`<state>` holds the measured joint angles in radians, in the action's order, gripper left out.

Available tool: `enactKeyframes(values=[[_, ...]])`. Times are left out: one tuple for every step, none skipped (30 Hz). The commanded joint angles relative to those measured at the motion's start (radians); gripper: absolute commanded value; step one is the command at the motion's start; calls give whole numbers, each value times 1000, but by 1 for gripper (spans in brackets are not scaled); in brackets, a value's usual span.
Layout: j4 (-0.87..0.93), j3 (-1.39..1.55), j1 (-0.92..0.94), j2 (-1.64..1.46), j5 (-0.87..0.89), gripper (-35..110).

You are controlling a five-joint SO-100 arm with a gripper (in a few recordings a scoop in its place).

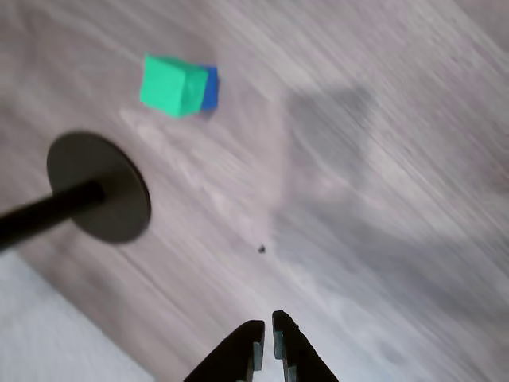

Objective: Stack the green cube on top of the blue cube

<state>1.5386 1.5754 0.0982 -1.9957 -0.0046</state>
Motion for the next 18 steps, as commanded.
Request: enactKeyframes(values=[[-71, 265, -34, -308, -5, 0], [-107, 356, -43, -379, -8, 0], [-150, 453, -51, -446, -8, 0], [-192, 546, -60, -512, -9, 0], [-222, 627, -72, -574, -12, 0], [-244, 698, -86, -624, -14, 0], [-258, 756, -98, -670, -14, 0], [-267, 799, -106, -703, -14, 0], [-275, 834, -109, -721, -14, 0], [-287, 868, -109, -730, -15, 0], [-302, 902, -109, -736, -21, 0], [-322, 940, -106, -744, -28, 0], [-341, 982, -103, -759, -31, 0], [-357, 1025, -100, -788, -32, 0], [-370, 1072, -100, -831, -35, 0], [-373, 1118, -106, -885, -35, 0], [-360, 1157, -117, -953, -35, 0], [-342, 1190, -132, -1022, -38, 0]])
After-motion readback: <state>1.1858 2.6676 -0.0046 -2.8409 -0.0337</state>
